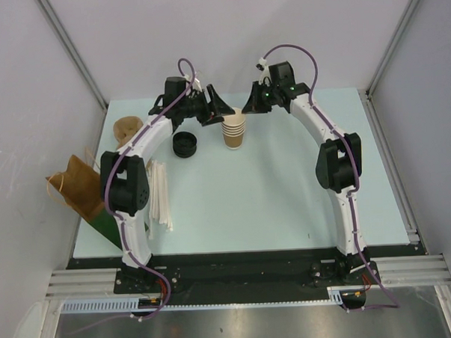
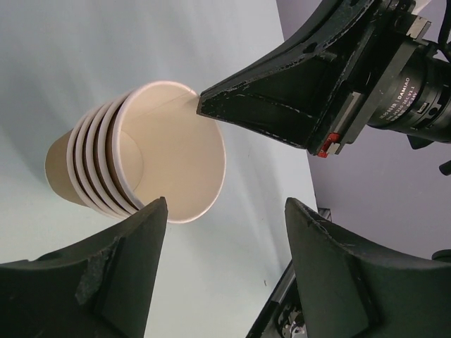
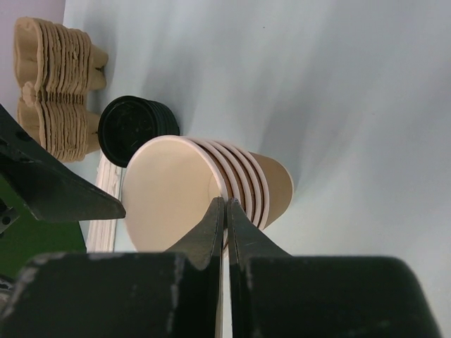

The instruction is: Pack the takeout coffee

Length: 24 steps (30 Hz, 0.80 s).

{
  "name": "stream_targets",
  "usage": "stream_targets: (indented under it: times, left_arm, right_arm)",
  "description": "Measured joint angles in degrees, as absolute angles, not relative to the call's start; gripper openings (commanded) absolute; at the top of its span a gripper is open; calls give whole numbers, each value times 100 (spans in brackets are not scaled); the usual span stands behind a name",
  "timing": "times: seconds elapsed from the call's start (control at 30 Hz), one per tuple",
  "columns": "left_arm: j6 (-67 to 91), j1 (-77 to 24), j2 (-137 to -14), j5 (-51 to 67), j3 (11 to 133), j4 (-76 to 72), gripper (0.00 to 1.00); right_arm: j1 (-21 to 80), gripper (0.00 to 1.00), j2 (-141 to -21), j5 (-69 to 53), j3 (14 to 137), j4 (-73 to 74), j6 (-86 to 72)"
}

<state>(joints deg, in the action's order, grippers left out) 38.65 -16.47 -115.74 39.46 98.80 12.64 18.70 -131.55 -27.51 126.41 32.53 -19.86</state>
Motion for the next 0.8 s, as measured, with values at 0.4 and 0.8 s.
stream_targets:
  times: [0.4, 0.8]
  left_arm:
    - [3918, -1592, -11500, 4007, 9671, 1039, 66]
    - [3999, -1479, -11478, 3758, 9522, 1048, 62]
  right_arm:
    - [1865, 0, -13155, -2724, 12547, 3227, -1992]
    - [1863, 0, -13155, -2733, 12547, 3225, -2010]
